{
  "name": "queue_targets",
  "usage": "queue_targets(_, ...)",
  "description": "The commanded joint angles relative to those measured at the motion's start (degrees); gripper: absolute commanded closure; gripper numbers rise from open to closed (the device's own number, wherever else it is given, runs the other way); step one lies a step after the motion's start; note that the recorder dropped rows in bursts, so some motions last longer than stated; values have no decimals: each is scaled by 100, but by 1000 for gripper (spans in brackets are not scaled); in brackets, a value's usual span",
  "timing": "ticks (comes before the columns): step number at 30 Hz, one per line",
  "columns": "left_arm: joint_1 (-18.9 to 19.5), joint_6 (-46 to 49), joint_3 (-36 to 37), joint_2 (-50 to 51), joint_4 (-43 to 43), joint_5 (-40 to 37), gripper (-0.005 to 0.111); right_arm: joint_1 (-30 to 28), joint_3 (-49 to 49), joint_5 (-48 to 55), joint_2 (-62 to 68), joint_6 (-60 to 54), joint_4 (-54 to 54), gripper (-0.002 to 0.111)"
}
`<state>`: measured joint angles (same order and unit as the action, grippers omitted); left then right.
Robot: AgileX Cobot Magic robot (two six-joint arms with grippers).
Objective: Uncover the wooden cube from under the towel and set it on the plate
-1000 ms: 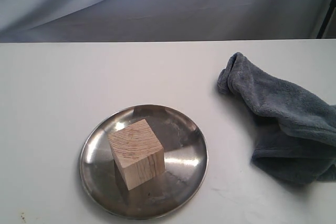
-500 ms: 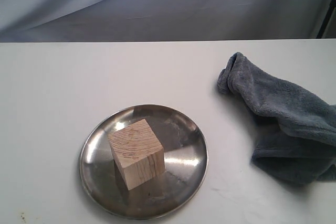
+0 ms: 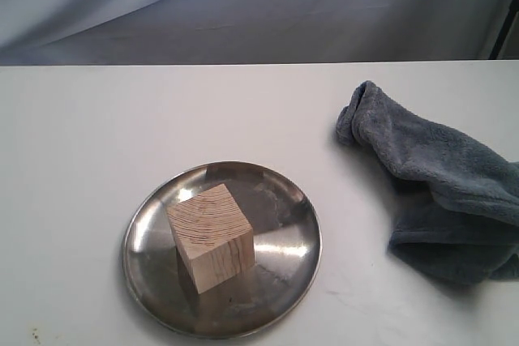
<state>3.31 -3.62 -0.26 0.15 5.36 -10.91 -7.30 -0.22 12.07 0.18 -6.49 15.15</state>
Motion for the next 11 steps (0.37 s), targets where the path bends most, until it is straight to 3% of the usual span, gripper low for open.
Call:
queue_targets(1,11,-62,26,-15,-46,-353,107,8,22,-5,-18,-43,14,108)
queue_targets(5,11,-143,26,-15,-176,-386,107,8,22,-5,-18,-43,14,108)
queue_targets(7,11,-371,26,-15,-904,-352,107,8,22,-5,-18,-43,14,108)
queue_targets(11,11,-342,26,-15,-923,-352,107,8,22,-5,-18,-43,14,108)
